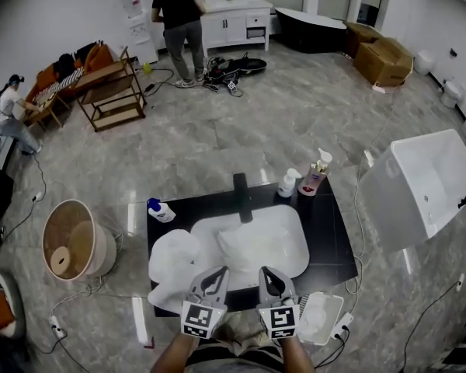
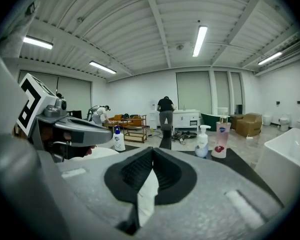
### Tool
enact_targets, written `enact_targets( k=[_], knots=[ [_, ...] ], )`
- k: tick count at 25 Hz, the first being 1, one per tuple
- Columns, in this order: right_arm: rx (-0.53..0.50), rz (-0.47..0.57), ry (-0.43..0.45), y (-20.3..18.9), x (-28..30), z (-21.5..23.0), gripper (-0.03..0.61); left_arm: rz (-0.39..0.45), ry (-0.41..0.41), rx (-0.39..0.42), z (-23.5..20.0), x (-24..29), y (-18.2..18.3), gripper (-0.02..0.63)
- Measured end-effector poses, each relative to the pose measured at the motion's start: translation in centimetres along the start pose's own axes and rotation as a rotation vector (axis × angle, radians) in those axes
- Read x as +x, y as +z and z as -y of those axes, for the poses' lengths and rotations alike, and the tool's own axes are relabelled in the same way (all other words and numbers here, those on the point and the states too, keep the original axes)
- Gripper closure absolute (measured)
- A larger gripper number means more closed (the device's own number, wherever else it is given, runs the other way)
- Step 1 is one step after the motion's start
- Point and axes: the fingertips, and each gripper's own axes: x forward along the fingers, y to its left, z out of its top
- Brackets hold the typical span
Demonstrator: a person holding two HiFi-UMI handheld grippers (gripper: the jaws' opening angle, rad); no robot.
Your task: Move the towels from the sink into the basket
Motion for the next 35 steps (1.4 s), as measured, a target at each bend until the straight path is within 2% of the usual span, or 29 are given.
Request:
enact_targets(
  k=[10, 22, 23, 28, 30, 35],
  knots=[
    [0.002, -0.116, 0.027, -4.6, 9.0, 0.2, 0.578, -0.074, -0.025, -0.082, -5.3, 4.9, -5.1, 0.604],
    [0.024, -0.243, 0.043, -10.5, 15.4, 1.4, 0.569, -0.137, -0.033, -0.133, -7.7, 9.2, -10.0, 0.604],
    [0.022, -0.26, 0.053, -11.0, 15.8, 1.4, 0.509, -0.14, -0.034, -0.138, -7.8, 9.5, -10.2, 0.604],
    [-0.012, -0.36, 0.094, -14.0, 17.6, 1.5, 0.354, -0.153, -0.037, -0.16, -8.2, 10.3, -10.9, 0.604],
    [-0.005, -0.393, 0.11, -15.0, 18.3, 1.6, 0.324, -0.155, -0.037, -0.168, -8.4, 10.5, -11.0, 0.604],
    [0.022, -0.473, 0.128, -17.7, 20.1, 2.0, 0.18, -0.165, -0.039, -0.178, -8.8, 11.4, -11.5, 0.604]
  ],
)
